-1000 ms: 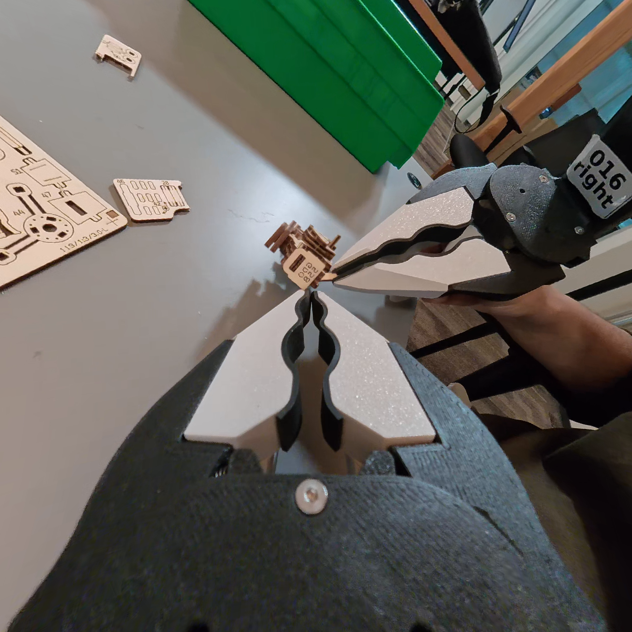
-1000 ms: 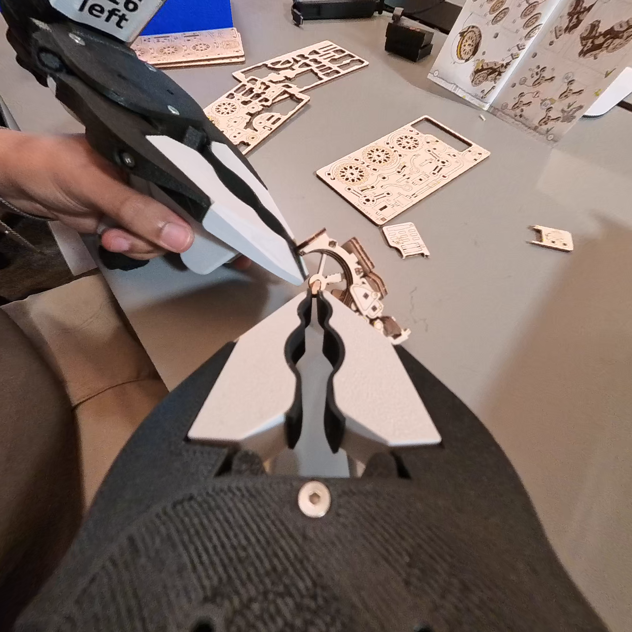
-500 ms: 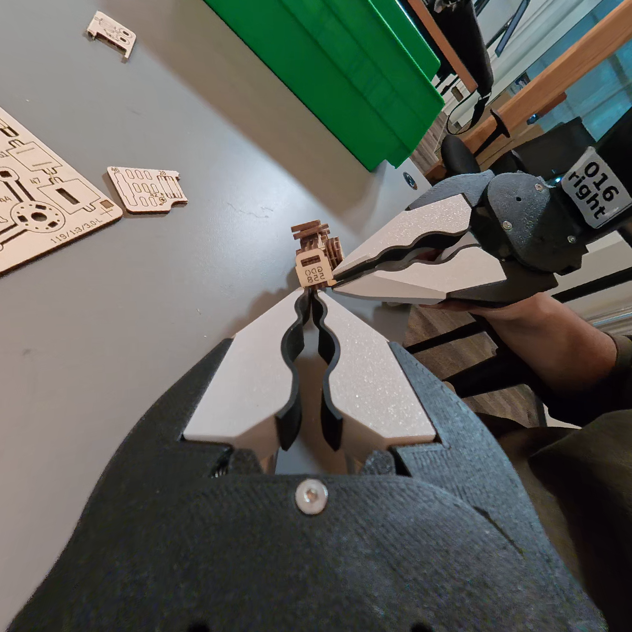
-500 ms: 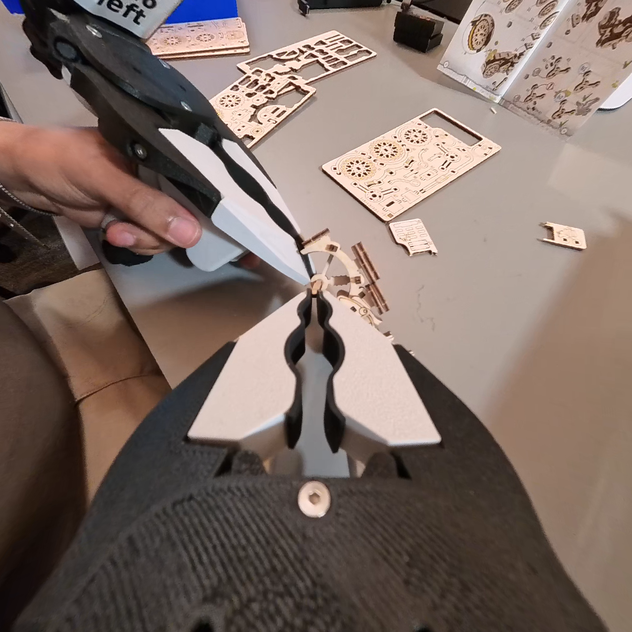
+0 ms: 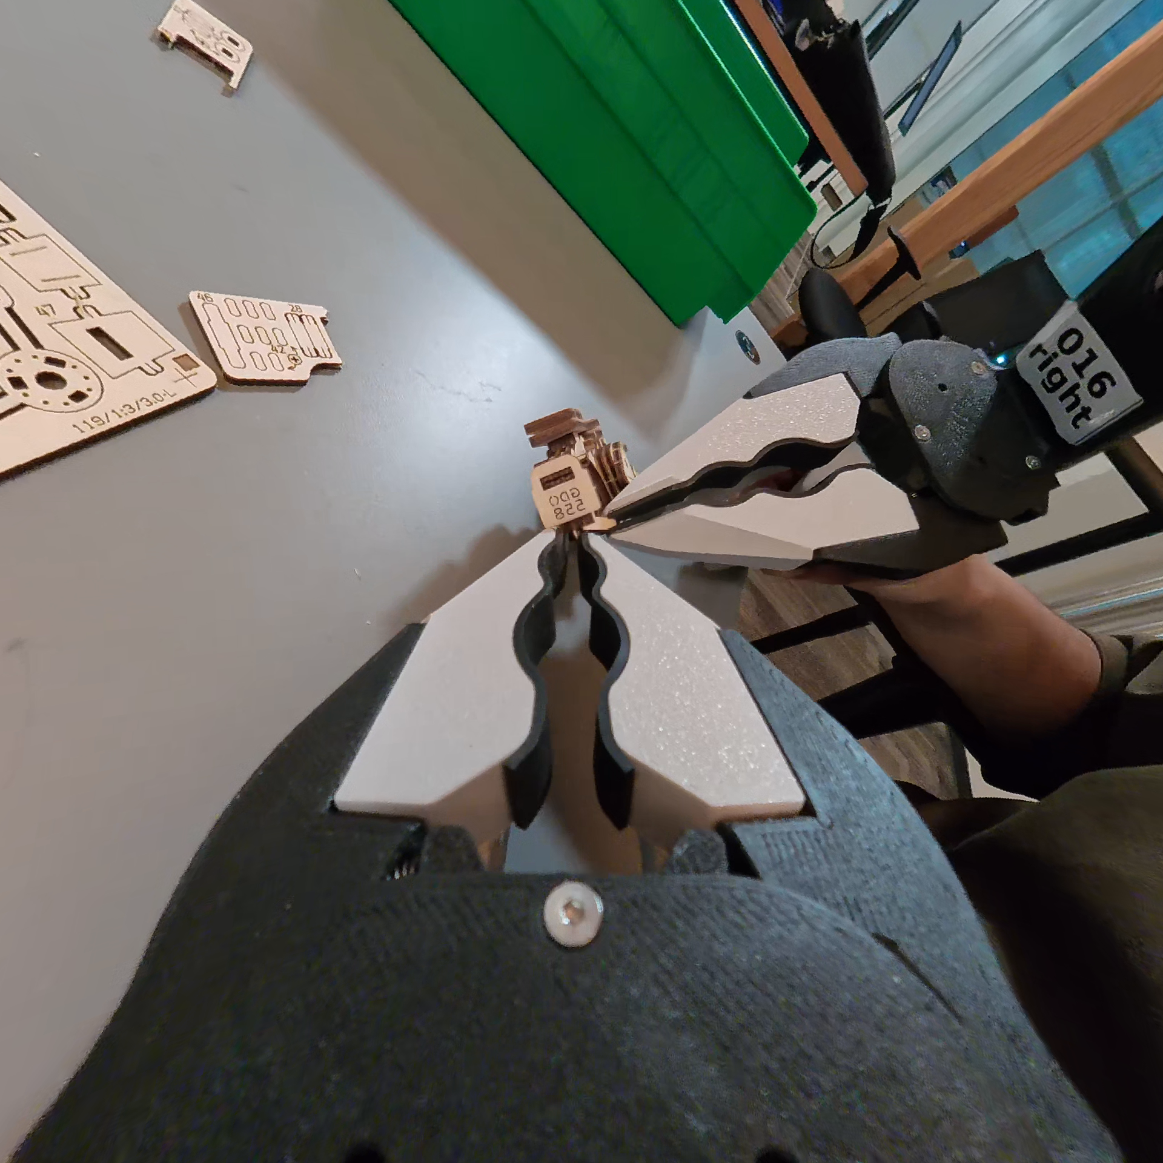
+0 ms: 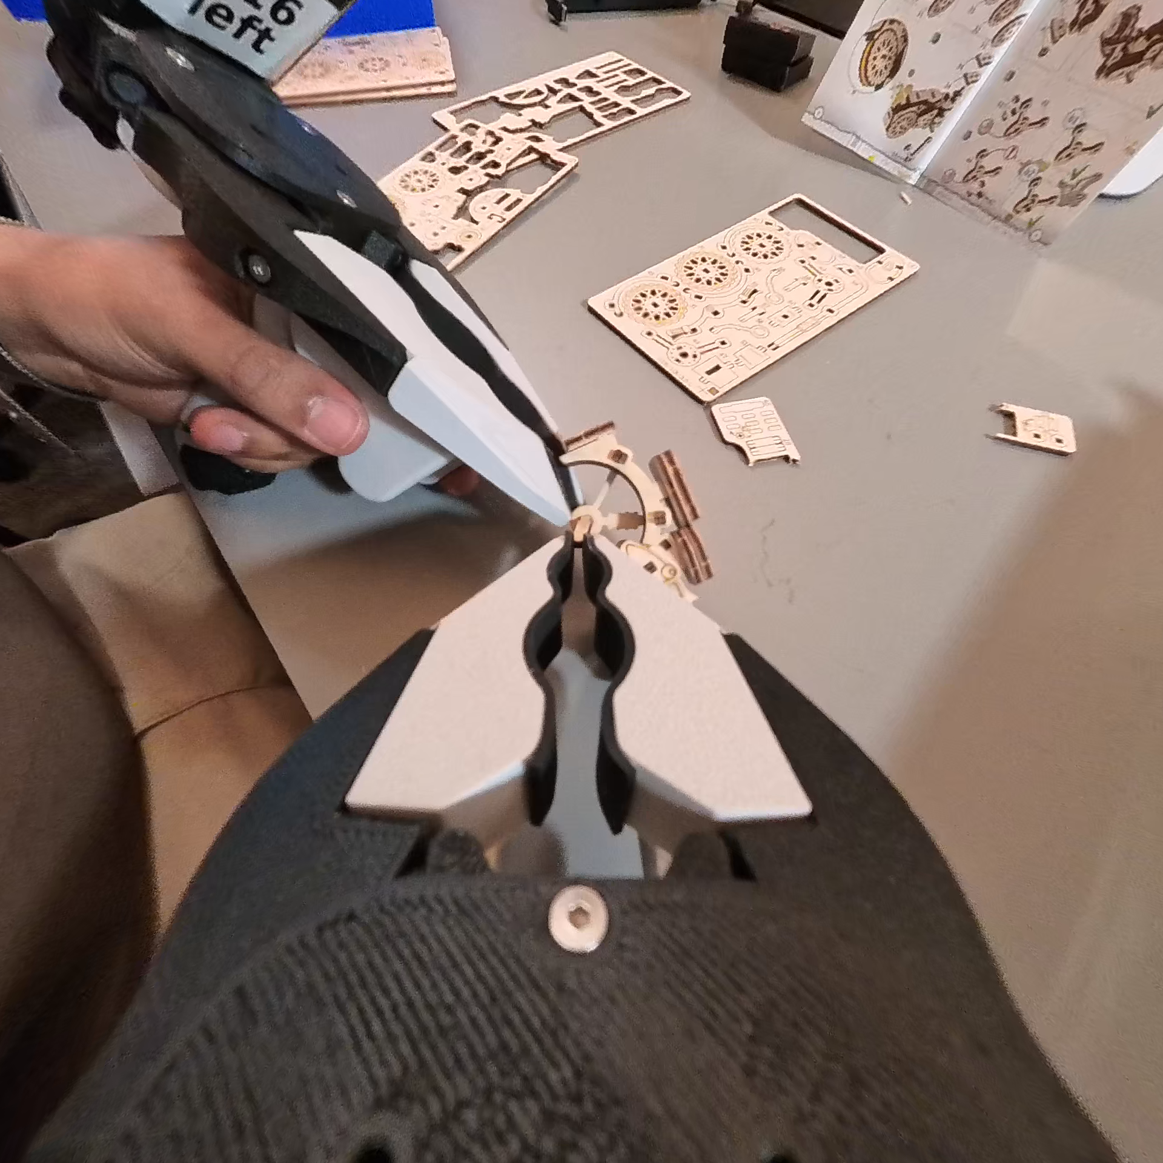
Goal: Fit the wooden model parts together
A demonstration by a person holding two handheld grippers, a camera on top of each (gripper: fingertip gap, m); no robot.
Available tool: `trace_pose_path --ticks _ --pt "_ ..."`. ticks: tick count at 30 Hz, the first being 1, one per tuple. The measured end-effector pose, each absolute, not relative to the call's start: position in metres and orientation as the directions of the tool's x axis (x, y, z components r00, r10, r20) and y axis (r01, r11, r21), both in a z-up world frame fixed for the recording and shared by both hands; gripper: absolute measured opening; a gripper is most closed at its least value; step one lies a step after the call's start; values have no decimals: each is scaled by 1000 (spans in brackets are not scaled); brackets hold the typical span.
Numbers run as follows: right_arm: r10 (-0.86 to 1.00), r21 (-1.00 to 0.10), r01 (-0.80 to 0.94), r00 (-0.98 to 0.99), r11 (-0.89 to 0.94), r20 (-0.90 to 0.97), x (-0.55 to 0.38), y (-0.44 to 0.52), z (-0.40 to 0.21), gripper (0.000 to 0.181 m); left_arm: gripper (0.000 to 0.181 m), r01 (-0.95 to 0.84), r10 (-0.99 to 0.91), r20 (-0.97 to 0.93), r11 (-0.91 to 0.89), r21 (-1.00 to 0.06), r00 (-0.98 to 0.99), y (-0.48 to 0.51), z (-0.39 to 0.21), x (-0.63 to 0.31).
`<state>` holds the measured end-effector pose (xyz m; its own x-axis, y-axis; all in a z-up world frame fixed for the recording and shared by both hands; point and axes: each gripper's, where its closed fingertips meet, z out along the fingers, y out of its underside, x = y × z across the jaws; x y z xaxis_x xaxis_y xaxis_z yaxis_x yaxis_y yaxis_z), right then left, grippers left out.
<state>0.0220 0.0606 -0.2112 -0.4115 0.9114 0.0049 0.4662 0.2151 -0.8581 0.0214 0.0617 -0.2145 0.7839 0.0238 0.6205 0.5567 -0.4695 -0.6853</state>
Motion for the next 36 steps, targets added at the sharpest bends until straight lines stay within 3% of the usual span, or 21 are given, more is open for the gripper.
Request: trace_pose_path --ticks 27,36 --pt "850 -877 407 -527 255 2 -8 23 -204 1 0 650 130 645 -305 -696 753 20 -205 -6" --pt "866 -918 352 -499 185 -17 -2 40 -185 1 0 647 174 624 -247 -722 762 9 -200 -25"
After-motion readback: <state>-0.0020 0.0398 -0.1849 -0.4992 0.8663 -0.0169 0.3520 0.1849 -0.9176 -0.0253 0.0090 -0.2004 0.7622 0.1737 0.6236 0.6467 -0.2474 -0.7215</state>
